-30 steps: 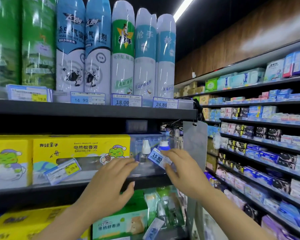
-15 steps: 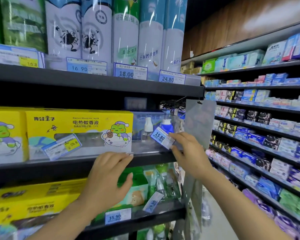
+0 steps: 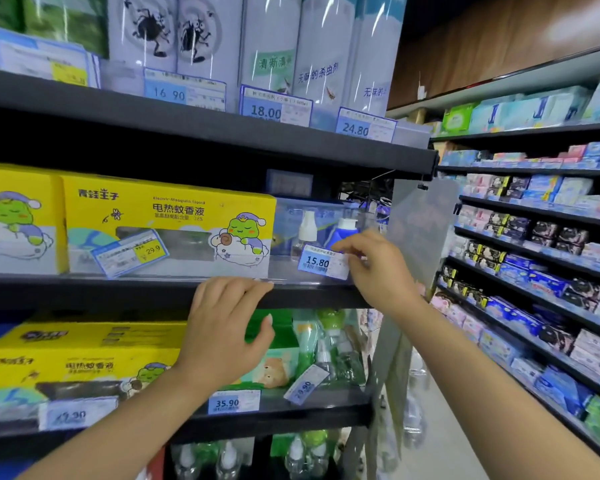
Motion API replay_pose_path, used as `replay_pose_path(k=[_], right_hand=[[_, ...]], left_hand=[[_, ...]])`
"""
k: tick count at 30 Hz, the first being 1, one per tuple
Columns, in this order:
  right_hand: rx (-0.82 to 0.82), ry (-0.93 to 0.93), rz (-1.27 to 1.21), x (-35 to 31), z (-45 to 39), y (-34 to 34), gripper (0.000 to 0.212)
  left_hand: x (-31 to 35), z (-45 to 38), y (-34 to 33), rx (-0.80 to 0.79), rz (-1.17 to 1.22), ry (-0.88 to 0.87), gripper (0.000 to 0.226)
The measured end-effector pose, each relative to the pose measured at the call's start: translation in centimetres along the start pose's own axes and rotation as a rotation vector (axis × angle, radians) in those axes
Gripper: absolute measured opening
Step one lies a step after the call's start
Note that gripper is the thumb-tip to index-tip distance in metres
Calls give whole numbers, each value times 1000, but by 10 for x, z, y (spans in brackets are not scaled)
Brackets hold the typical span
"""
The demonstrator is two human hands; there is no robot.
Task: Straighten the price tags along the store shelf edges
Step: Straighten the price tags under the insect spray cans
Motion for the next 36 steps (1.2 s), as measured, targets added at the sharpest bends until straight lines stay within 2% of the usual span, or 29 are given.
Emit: replay_pose_path(k=[6, 10, 17, 32, 36], right_hand=[[-7, 171, -6, 1, -3, 4, 26], [-61, 212, -55, 1, -1, -6, 28], [-39, 289, -105, 4, 0, -9, 30], [-27, 309, -154, 3, -8, -5, 32], [-99, 328, -118, 2, -7, -12, 32]], left_hand=[[0, -1, -2, 7, -51, 51, 40], [4, 0, -2, -7, -88, 92, 42], [10, 0, -2, -63, -139, 150, 44], [15, 1, -4, -189, -193, 230, 51], [15, 1, -3, -187, -197, 226, 51]])
Point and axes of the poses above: each hand's wrist, its own z-axis away from the middle knuckle, its own y-axis out of the back of the hand, x = y × z, the point moved 9 cm from there along -z, towards the middle knuckle, and after that the axes turned 5 degrees about x, right-handed, at the moved point
